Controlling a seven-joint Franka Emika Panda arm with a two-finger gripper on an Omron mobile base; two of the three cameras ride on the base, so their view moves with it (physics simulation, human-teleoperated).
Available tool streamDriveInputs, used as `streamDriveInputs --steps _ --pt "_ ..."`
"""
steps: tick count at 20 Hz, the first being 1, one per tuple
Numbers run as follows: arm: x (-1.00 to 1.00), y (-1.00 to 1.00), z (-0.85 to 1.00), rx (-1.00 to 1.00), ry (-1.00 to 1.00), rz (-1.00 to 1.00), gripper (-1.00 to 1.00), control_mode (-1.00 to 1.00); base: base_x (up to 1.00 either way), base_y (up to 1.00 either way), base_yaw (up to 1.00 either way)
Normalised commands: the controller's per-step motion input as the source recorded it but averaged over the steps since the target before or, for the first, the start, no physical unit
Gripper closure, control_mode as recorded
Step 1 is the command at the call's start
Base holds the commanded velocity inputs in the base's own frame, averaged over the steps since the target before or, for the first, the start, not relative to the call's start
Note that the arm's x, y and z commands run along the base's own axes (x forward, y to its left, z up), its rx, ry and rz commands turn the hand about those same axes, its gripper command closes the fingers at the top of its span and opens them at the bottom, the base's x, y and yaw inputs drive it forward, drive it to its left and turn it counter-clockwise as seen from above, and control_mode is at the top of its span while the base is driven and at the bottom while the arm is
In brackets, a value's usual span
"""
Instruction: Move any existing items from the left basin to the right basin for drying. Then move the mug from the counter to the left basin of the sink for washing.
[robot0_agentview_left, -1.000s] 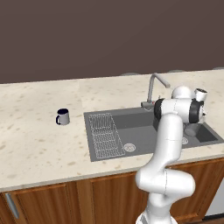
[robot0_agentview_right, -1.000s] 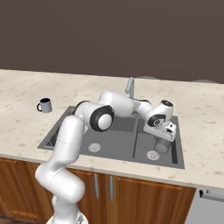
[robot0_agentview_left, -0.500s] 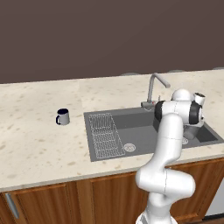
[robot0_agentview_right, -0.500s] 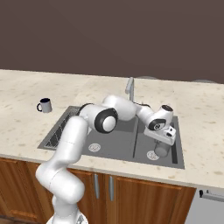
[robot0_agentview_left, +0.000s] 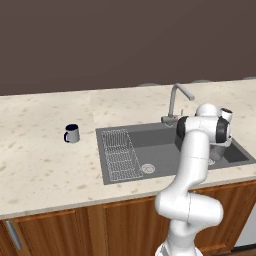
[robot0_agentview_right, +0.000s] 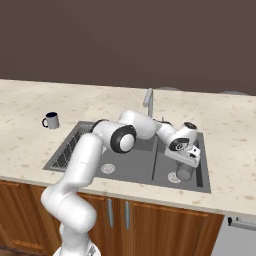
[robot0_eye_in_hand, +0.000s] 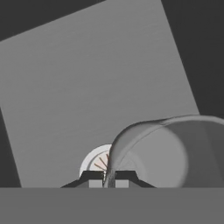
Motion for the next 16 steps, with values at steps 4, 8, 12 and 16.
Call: streamDriveInputs --steps 4,8,12,16 --pt "0.00 0.00 -0.20 -0.04 0.00 0.00 1.00 -1.00 0.00 0.00 0.00" --pt "0.00 0.00 -0.11 0.00 0.01 0.00 1.00 -1.00 0.00 0.00 0.00" --pt "-0.01 0.01 -0.16 0.00 0.01 0.00 -1.00 -1.00 0.00 0.00 0.00" --pt "-0.11 0.00 0.14 0.00 0.00 0.00 -1.00 -1.00 0.00 0.00 0.00"
